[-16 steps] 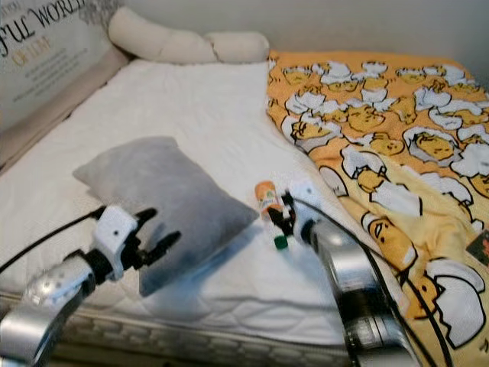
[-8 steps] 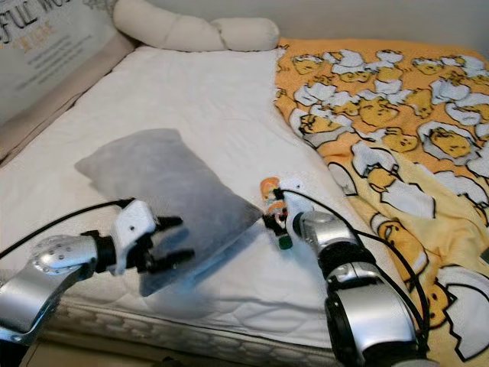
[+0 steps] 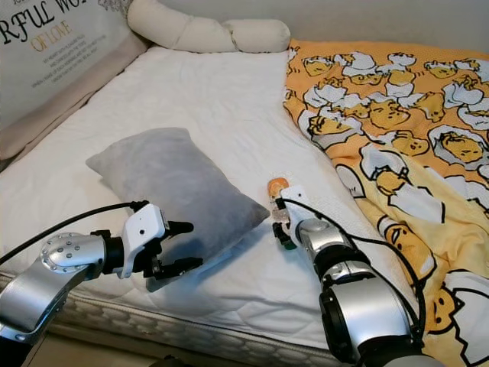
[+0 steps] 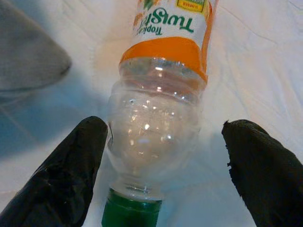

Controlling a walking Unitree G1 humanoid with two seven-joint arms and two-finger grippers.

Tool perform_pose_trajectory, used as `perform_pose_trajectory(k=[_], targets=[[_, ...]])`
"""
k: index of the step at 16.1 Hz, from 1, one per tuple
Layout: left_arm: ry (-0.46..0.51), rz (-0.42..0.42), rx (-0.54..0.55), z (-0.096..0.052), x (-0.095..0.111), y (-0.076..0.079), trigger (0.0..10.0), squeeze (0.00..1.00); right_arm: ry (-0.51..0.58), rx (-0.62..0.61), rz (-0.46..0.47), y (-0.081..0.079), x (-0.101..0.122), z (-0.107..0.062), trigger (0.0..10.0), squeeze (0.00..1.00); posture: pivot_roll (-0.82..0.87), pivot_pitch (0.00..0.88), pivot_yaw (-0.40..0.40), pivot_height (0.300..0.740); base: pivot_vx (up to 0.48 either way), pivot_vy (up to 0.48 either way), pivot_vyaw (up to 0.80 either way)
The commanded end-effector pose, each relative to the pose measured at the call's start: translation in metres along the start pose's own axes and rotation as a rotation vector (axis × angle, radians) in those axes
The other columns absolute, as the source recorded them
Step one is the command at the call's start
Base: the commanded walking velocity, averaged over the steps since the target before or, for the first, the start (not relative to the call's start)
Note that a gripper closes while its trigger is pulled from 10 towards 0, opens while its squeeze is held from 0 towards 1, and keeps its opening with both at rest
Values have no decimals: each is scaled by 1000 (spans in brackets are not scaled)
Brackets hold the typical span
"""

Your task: Clean up the room

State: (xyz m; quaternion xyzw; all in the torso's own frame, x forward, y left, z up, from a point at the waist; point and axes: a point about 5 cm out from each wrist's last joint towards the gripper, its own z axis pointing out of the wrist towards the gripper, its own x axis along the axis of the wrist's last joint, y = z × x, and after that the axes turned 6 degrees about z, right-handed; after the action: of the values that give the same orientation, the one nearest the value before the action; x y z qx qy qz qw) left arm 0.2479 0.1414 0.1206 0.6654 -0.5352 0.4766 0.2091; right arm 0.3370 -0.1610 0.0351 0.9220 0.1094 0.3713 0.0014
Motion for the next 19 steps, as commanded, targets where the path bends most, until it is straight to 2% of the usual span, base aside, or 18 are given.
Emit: perform_pose_trajectory(k=[1,2,3,4,5,6,10,16,19], targets=[[-15,5,14,-3,0,0,10000,0,-1,-3,37,-3,4,0,10000,0,83,0,56,740,0,0,0],[-16,4,17,-3,0,1,10000,0,-1,-4,54,-4,4,0,10000,0,84,0,53,740,0,0,0],[-15,2,24,-3,0,1,10000,0,12,-4,109,-5,4,1,9059,0,86,0,53,740,0,0,0],[-15,1,27,-3,0,2,10000,0,17,-1,142,-6,4,1,4471,0,86,0,54,740,0,0,0],[-16,0,28,-4,0,2,10000,0,16,0,147,-6,3,1,1882,0,85,0,54,740,0,0,0],[-18,-7,38,-4,-2,4,10000,0,10,4,168,-8,0,2,0,0,86,0,64,740,0,0,0],[-1,-20,59,2,1,7,10000,0,-8,0,219,-6,-12,2,0,0,90,0,34,740,0,0,0],[4,-42,62,3,-1,13,10000,0,7,-20,235,-3,-16,3,0,0,73,0,47,740,0,0,0],[33,-97,103,3,-1,7,10000,0,26,-55,314,3,-20,2,0,0,56,0,57,740,0,0,0]])
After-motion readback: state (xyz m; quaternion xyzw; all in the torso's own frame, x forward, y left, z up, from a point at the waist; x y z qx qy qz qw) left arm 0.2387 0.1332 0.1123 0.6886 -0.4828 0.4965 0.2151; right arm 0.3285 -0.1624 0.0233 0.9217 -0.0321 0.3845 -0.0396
